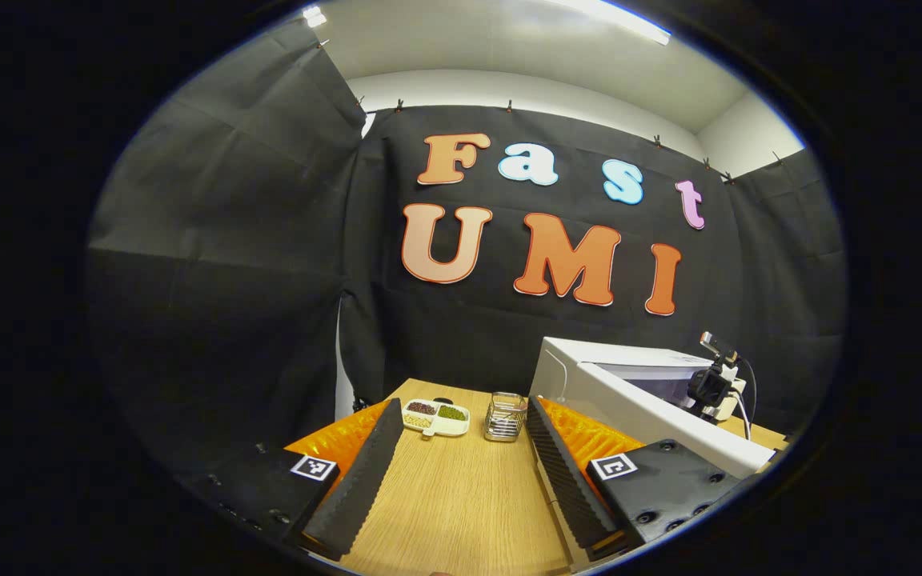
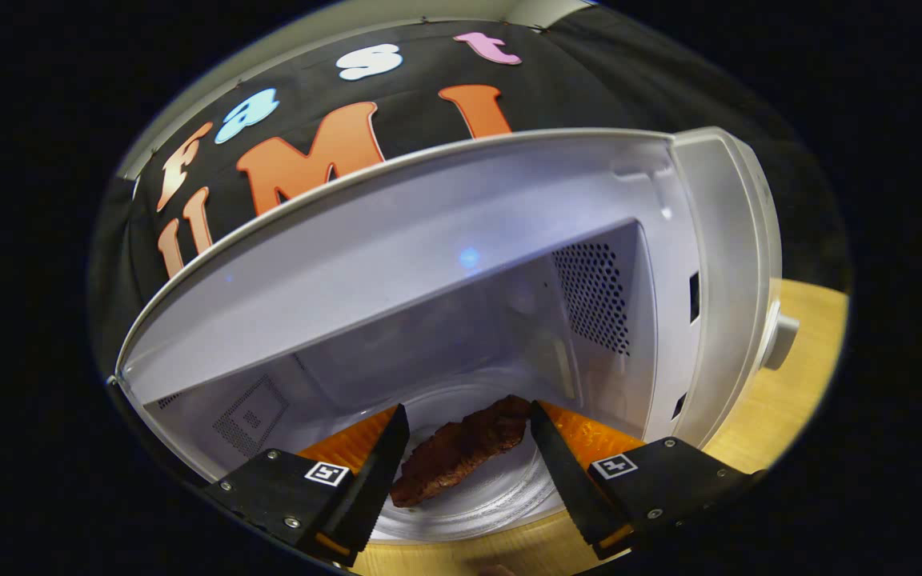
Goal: Open the microwave oven with the left hand, put the food in, and close the microwave oven.
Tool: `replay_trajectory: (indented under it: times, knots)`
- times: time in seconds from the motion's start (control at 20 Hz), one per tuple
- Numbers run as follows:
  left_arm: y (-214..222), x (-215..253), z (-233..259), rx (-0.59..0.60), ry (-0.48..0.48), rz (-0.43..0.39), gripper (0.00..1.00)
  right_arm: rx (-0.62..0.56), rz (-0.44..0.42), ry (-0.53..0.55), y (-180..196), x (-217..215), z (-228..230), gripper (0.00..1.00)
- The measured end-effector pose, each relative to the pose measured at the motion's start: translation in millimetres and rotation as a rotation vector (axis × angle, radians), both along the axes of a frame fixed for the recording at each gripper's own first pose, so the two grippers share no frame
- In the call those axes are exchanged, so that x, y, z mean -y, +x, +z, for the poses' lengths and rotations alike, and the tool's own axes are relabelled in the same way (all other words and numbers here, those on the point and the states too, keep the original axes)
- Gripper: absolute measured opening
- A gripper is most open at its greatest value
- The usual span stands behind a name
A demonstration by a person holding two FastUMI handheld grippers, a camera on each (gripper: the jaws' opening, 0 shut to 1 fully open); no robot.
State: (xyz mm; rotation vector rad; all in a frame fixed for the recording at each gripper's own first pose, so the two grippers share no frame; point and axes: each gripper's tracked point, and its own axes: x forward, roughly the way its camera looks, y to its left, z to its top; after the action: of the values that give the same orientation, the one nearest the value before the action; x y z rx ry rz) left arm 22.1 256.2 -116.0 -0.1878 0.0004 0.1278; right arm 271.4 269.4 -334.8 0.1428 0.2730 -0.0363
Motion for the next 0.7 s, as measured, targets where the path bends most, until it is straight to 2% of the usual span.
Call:
replay_trajectory:
  times: [0.05,0.2,0.3,0.55,0.7]
  knots:
    - [-2,0,0,0.002,-0.003,0.004,0.99,0.022,0.018,-0.059,0,-1,8,0.94]
    - [-5,-4,-2,0.005,-0.017,0.019,0.97,0.110,0.061,-0.196,-7,-6,38,0.94]
    - [-5,-2,-7,-0.005,-0.027,0.015,0.97,0.131,0.092,-0.225,-15,-12,47,0.95]
    - [-2,0,-14,-0.020,-0.014,0.003,0.98,0.099,0.187,-0.297,-46,-14,54,0.95]
    - [1,5,-24,-0.030,-0.010,-0.008,0.98,0.092,0.240,-0.292,-74,-8,61,0.95]
